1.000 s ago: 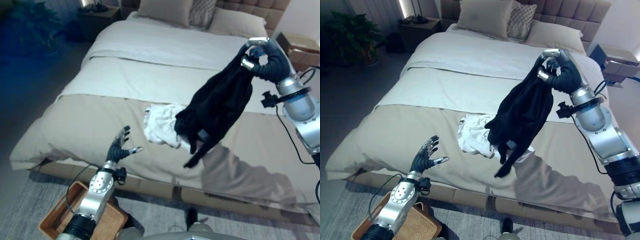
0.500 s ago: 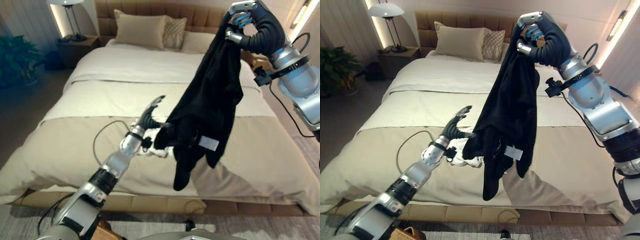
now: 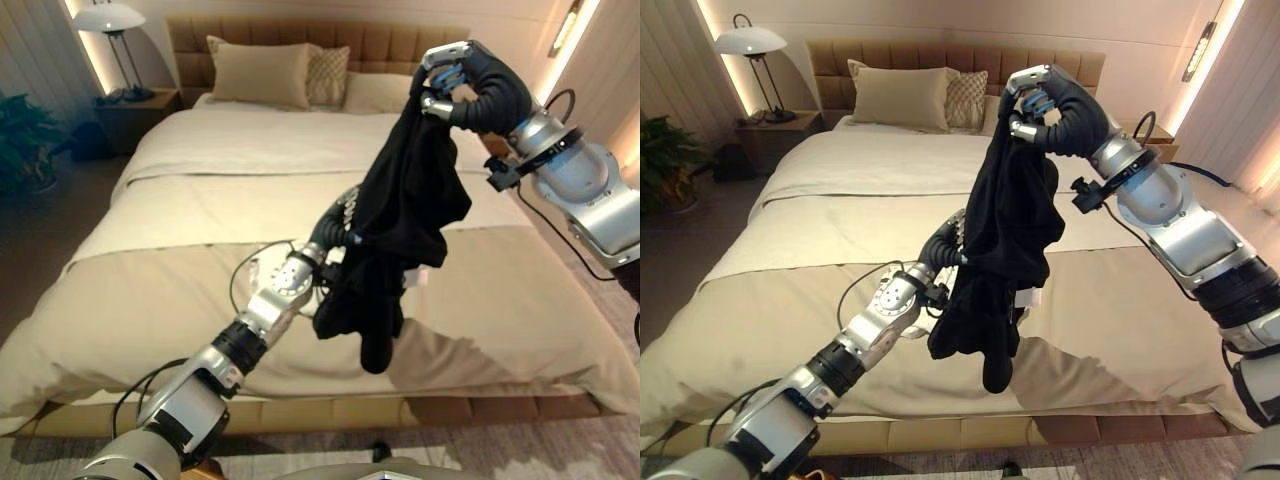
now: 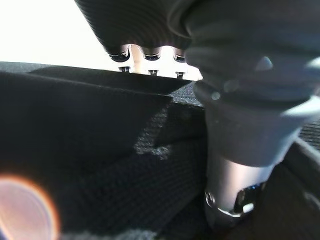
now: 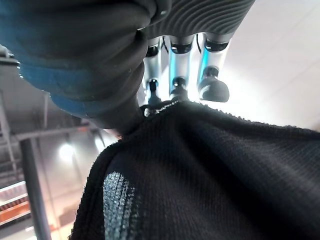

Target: Pick up clothes into the bucket

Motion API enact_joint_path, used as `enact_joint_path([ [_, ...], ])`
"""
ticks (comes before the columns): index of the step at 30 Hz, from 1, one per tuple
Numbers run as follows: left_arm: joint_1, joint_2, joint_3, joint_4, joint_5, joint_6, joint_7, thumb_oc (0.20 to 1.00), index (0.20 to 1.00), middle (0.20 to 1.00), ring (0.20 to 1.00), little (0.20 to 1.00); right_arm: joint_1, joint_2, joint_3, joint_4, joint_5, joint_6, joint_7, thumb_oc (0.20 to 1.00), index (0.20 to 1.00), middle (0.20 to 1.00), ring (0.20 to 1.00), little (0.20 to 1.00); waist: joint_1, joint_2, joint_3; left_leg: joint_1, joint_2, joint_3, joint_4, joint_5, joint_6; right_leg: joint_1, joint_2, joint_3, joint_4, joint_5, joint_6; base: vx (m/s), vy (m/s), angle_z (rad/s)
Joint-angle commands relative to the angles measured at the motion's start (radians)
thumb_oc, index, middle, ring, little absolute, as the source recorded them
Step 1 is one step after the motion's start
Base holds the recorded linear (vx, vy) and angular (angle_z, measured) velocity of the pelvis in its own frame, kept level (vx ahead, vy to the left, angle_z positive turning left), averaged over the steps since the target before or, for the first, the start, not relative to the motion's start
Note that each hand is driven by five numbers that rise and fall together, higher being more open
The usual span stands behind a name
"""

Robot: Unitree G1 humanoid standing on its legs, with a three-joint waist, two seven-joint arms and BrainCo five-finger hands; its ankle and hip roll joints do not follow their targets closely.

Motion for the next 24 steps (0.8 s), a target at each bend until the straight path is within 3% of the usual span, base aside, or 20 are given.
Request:
enact_joint_path([
  [1, -0.129, -0.018, -0.015, 0.037, -0.123, -0.016, -0.063, 1.000, 1.000, 1.000, 1.000, 1.000, -0.196, 0.022, 0.023, 0.015, 0.062, -0.022, -0.026, 0.200, 0.200, 0.200, 0.200, 0.200, 0.006, -0.035, 0.001, 0.040, 0.020, -0.011, 0.021, -0.055, -0.020, 0.039, -0.047, -0.027, 0.040, -0.007, 0.062, 0.00, 0.000, 0.00],
  [2, -0.121, -0.044, -0.010, 0.059, -0.198, -0.003, -0.089, 1.000, 1.000, 1.000, 1.000, 1.000, -0.207, 0.047, 0.027, 0.021, 0.065, -0.030, -0.026, 0.200, 0.200, 0.200, 0.200, 0.200, -0.002, -0.036, -0.004, 0.046, 0.020, -0.005, 0.018, -0.058, -0.019, 0.040, -0.048, -0.023, 0.040, -0.006, 0.063, 0.00, 0.000, 0.00],
  [9, -0.121, -0.118, -0.012, 0.124, -0.287, 0.020, -0.162, 1.000, 1.000, 1.000, 1.000, 1.000, -0.230, 0.115, 0.042, 0.034, 0.056, -0.042, -0.020, 0.200, 0.200, 0.200, 0.200, 0.200, -0.027, -0.040, -0.015, 0.053, 0.022, 0.010, 0.015, -0.060, -0.020, 0.031, -0.046, -0.005, 0.039, -0.005, 0.061, 0.00, -0.001, -0.06],
  [11, -0.121, -0.129, -0.011, 0.134, -0.297, 0.024, -0.182, 0.200, 0.200, 0.200, 0.200, 0.200, -0.235, 0.125, 0.039, 0.041, 0.052, -0.045, -0.020, 0.200, 0.200, 0.200, 0.200, 0.200, -0.034, -0.040, -0.018, 0.054, 0.022, 0.013, 0.014, -0.061, -0.019, 0.028, -0.045, 0.002, 0.039, -0.005, 0.060, 0.00, 0.000, 0.00],
  [24, -0.108, -0.154, 0.001, 0.131, -0.296, 0.008, -0.211, 0.200, 0.200, 0.200, 0.200, 0.200, -0.213, 0.149, -0.001, 0.048, 0.018, -0.046, -0.015, 0.200, 0.200, 0.200, 0.200, 0.200, -0.035, -0.042, -0.019, 0.053, 0.022, 0.012, 0.013, -0.058, -0.017, 0.026, -0.042, 0.005, 0.045, -0.007, 0.055, 0.00, -0.003, -0.04],
])
